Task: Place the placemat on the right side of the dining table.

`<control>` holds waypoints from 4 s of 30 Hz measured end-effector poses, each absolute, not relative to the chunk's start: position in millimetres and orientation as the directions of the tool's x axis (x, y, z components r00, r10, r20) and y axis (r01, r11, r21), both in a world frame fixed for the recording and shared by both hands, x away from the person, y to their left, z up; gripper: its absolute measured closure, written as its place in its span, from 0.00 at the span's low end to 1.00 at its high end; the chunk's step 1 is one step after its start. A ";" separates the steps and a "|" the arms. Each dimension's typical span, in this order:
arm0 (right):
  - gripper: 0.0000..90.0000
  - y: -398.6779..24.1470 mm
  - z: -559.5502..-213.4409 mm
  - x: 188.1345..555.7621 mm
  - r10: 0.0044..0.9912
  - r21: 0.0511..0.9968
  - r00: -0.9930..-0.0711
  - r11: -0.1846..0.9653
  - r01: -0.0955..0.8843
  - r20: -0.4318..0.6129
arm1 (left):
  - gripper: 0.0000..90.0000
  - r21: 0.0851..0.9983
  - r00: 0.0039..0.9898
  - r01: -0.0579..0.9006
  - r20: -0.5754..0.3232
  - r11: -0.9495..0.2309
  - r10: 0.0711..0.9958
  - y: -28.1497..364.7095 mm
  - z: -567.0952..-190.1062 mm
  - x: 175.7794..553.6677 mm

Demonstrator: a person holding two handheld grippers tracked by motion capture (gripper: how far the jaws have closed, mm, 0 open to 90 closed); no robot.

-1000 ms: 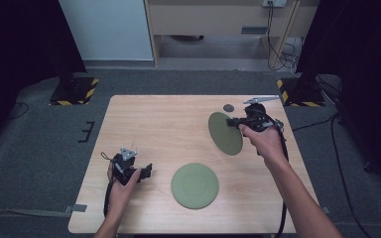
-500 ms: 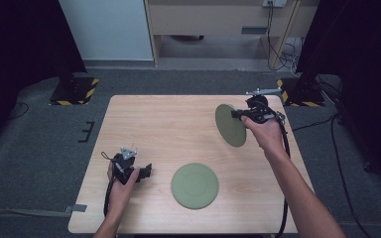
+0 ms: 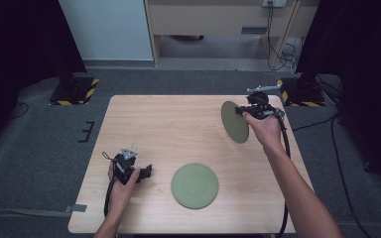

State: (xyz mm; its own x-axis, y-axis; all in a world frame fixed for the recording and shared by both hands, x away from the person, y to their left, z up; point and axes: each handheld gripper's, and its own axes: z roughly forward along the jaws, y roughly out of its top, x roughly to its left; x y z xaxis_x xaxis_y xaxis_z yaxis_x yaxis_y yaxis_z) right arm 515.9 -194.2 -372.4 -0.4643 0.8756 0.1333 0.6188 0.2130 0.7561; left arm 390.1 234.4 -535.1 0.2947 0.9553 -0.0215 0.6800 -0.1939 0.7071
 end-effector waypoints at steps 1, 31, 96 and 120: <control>0.95 -194.5 -373.4 517.4 0.877 0.756 -0.463 0.216 0.618 0.128 | 0.04 0.707 0.294 0.680 -0.021 -0.194 0.956 234.3 -535.1 390.0; 0.95 -195.8 -402.6 530.0 0.908 0.746 -0.403 0.188 0.639 0.116 | 0.04 0.711 0.278 0.679 -0.017 -0.184 0.960 235.2 -535.9 390.6; 0.95 -282.9 -425.2 527.4 0.940 0.730 -0.305 0.101 0.676 0.152 | 0.04 0.706 0.277 0.680 0.002 -0.198 0.961 233.0 -536.2 391.5; 0.94 -320.4 -457.7 523.2 0.948 0.690 -0.262 0.069 0.720 0.179 | 0.03 0.704 0.274 0.682 0.006 -0.199 0.962 232.2 -536.3 391.9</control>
State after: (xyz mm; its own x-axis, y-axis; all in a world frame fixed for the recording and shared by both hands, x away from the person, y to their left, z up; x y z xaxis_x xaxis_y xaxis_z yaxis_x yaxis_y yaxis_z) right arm 523.2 -320.4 -457.7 -0.2622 0.9483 0.1790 0.7201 0.0689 0.6904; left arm 391.9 232.2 -536.3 0.2740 0.9617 0.0061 0.6818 -0.1987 0.7040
